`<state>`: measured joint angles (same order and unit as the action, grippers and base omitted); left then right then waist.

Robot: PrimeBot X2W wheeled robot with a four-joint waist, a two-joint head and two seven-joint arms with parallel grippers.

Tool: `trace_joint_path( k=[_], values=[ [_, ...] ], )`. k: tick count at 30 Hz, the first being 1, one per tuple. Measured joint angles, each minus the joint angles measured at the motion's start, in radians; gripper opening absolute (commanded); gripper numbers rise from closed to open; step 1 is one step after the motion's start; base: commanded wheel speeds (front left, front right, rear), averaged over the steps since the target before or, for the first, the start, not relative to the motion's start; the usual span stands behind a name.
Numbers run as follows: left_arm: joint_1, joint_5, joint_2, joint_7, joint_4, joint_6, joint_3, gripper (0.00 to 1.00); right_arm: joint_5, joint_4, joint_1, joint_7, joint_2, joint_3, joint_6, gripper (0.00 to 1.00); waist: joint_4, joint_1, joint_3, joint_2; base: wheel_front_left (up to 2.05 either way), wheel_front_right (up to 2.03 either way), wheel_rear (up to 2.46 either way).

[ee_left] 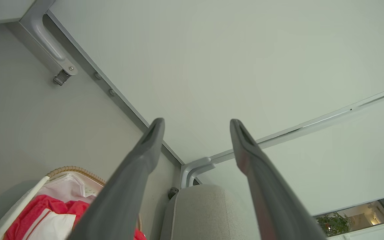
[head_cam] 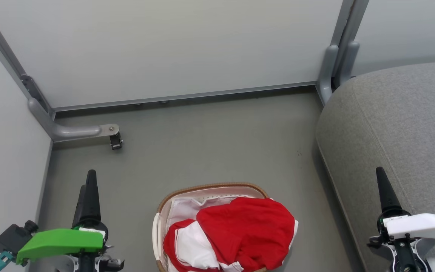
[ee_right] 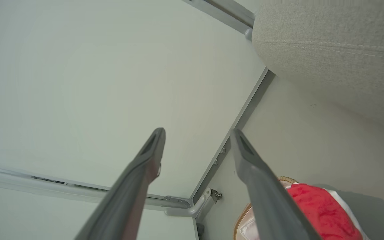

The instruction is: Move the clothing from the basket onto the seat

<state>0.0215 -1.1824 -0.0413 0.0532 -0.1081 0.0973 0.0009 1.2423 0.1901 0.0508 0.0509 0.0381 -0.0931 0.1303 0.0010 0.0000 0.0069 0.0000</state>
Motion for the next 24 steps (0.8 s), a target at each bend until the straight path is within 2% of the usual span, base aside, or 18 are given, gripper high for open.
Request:
trace_joint_path(
  k=[3,10,14,24],
  values=[
    [-0.007,0.055,0.000,0.010,0.011,-0.009,-0.008,1.00,-0.072,-0.018,-0.001,0.010,0.000,0.007,0.000,1.00,0.000,0.0000,0.000,0.0000,0.00,0.00,0.00],
    [-0.013,0.269,-0.001,0.032,0.038,-0.038,-0.046,1.00,-0.264,-0.052,-0.016,0.031,0.002,0.035,0.000,1.00,0.001,0.0000,0.000,0.0000,0.00,0.00,0.00],
    [-0.025,0.331,-0.001,0.043,0.040,-0.062,-0.061,1.00,-0.347,-0.053,-0.022,0.045,0.002,0.043,0.000,1.00,0.001,0.0000,0.000,0.0000,0.00,0.00,0.00],
    [-0.051,0.497,-0.001,0.072,0.025,-0.084,-0.072,1.00,-0.512,-0.035,-0.033,0.073,0.003,0.062,0.000,1.00,0.003,0.0000,-0.002,0.0000,0.00,0.00,0.00]
  ],
)
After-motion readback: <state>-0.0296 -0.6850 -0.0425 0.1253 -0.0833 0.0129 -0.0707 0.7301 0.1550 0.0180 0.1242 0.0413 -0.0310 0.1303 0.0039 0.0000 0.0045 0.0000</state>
